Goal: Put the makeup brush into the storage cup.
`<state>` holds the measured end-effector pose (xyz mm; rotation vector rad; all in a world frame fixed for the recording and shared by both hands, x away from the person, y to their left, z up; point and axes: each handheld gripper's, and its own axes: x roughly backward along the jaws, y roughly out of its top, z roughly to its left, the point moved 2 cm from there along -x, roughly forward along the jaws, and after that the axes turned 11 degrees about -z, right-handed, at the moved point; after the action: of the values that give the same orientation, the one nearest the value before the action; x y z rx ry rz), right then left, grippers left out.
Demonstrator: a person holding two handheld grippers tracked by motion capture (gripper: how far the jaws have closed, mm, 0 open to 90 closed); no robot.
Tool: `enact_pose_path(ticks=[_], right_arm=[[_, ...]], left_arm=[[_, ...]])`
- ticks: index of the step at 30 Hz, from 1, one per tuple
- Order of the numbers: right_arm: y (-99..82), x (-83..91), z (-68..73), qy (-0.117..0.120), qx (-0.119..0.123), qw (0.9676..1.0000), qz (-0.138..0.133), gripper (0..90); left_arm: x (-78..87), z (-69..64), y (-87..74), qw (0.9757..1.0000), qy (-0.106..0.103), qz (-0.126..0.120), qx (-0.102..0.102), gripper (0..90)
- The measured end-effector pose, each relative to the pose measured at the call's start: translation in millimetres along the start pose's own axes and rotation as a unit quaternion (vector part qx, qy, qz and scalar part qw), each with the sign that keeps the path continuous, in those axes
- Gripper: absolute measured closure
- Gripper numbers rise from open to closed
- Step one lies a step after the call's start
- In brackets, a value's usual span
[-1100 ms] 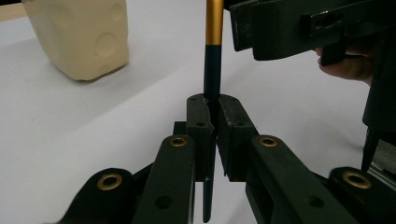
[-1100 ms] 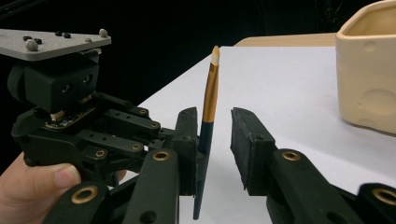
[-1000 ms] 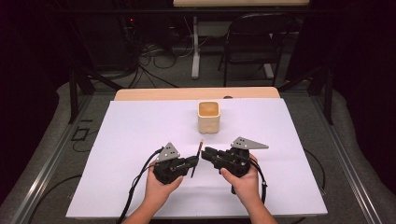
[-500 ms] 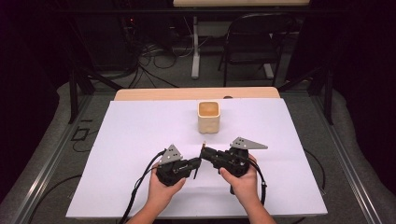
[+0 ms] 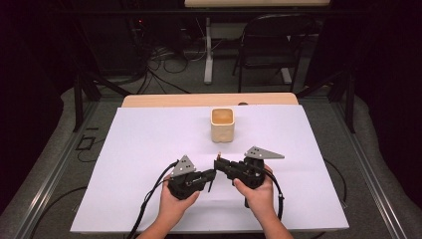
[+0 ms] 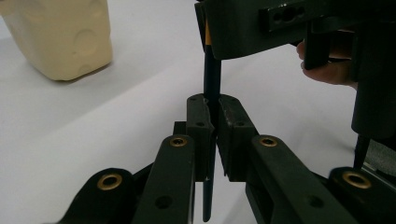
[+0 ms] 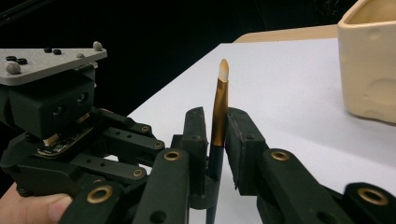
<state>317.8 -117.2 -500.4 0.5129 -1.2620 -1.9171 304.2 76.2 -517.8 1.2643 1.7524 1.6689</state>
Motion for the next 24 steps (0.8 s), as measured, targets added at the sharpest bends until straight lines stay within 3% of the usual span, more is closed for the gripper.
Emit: enact_pose_path(ticks=[6, 12, 21, 24], right_arm=[[-0.6, -0.4, -0.6, -0.001, -0.002, 1.0000, 0.000, 81.2], [-2.8, 0.6, -5.1, 0.004, -0.032, 0.9995, -0.004, 83.5], [-2.9, 0.9, -4.7, 0.001, -0.030, 0.9996, -0.002, 84.0], [-2.4, 1.6, -4.1, 0.004, -0.026, 0.9997, -0.003, 84.0]], left_arm=[[-0.2, -0.7, -0.5, 1.0000, 0.000, -0.002, -0.002, 83.7], [-0.1, -0.9, -1.3, 1.0000, -0.001, -0.001, -0.002, 83.6], [0.2, -0.4, -1.3, 1.0000, -0.005, -0.001, 0.001, 83.1], [0.9, -0.5, -1.1, 1.0000, -0.008, -0.001, 0.004, 78.0]])
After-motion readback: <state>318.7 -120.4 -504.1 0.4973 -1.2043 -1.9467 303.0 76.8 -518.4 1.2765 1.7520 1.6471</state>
